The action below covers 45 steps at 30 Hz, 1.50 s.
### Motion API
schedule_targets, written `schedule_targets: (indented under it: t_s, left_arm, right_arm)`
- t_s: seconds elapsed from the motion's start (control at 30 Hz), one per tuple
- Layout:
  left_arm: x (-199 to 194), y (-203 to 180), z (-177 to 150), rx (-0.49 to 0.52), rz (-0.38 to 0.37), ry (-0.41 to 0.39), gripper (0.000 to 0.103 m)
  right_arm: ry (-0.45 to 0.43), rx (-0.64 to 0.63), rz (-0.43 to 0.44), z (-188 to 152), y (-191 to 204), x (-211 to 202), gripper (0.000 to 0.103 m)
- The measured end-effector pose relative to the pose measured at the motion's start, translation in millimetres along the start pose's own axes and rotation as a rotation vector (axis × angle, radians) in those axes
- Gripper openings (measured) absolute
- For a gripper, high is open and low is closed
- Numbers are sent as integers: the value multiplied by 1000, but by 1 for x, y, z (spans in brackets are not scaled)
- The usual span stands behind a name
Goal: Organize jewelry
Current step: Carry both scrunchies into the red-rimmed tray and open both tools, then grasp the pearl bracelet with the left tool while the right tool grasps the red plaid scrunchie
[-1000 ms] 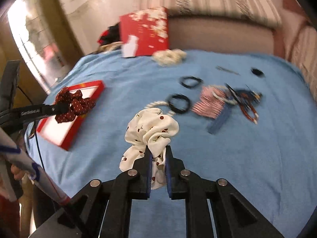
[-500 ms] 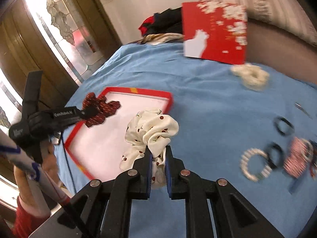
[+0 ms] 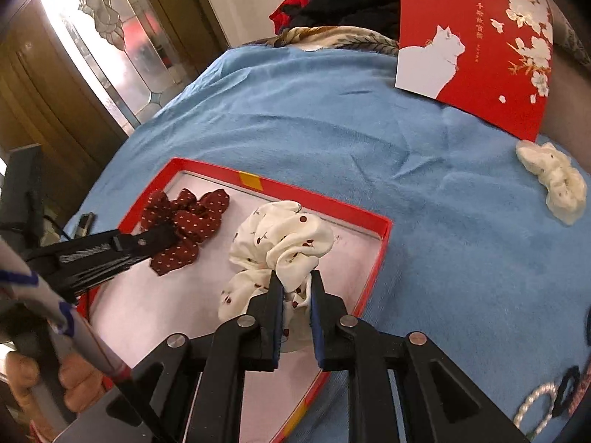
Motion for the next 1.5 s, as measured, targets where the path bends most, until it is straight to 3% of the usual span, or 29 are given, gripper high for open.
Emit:
schedule_targets:
  t_s: [0.03, 0.07, 0.1, 0.13, 0.2, 0.4, 0.63, 0.73, 0.93, 1.0, 1.1, 1.23, 1.33, 1.43, 1.5]
  left_arm:
    - [-1, -2, 0, 1, -7, -2, 25]
    - [-4, -4, -1, 4, -20, -13, 39]
    - [-8, -6, -1, 8, -27, -32, 48]
    - [-12, -7, -1, 12, -29, -52, 51]
    - [-23, -10, -3, 34, -25, -103, 56]
    - [-55, -23, -21, 129, 0, -210, 57]
    - [-91, -55, -84, 308, 22, -281, 63]
    - [-98, -65, -127, 359, 9, -258, 75]
    - [-78, -81, -227, 462, -25, 13, 77]
    - [-71, -85, -255, 496, -24, 65, 77]
    - [-60, -91, -296, 587, 21, 80, 77]
    - [-43, -93, -328, 661, 87, 72, 77]
    - [-29, -88, -340, 673, 131, 91, 77]
    - [-26, -87, -346, 710, 166, 49, 77]
    - [-26, -86, -348, 712, 178, 38, 84]
  right_arm:
    - [-3, -13, -13, 1, 0, 1, 27]
    - [-5, -24, -26, 1, 2, 0, 45]
    - [-12, -34, -41, 2, 1, -2, 53]
    - [-27, -42, -57, 2, 1, -8, 60]
    - [-41, -48, -66, 1, -1, -18, 60]
    - [-83, -29, -122, -22, -16, -68, 64]
    - [-62, 73, -228, -123, -66, -149, 66]
    - [-45, 139, -293, -178, -96, -183, 66]
    - [-36, 273, -373, -265, -138, -230, 67]
    - [-43, 321, -382, -289, -148, -242, 67]
    - [-54, 370, -386, -313, -158, -254, 67]
    - [-70, 404, -395, -334, -168, -268, 67]
    - [-90, 426, -391, -342, -173, -273, 67]
    - [-105, 445, -384, -349, -179, -275, 67]
    - [-111, 458, -376, -351, -183, -274, 67]
Point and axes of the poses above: each gripper's, at about its wrist camera, not at the fingertips, and x roughly the way its jaws point, y to its left, z to its top, the point moved 6 cm from there along x, roughly the way its jaws point, and after that the axes turned 14 degrees about -x, right-handed, at the moved point
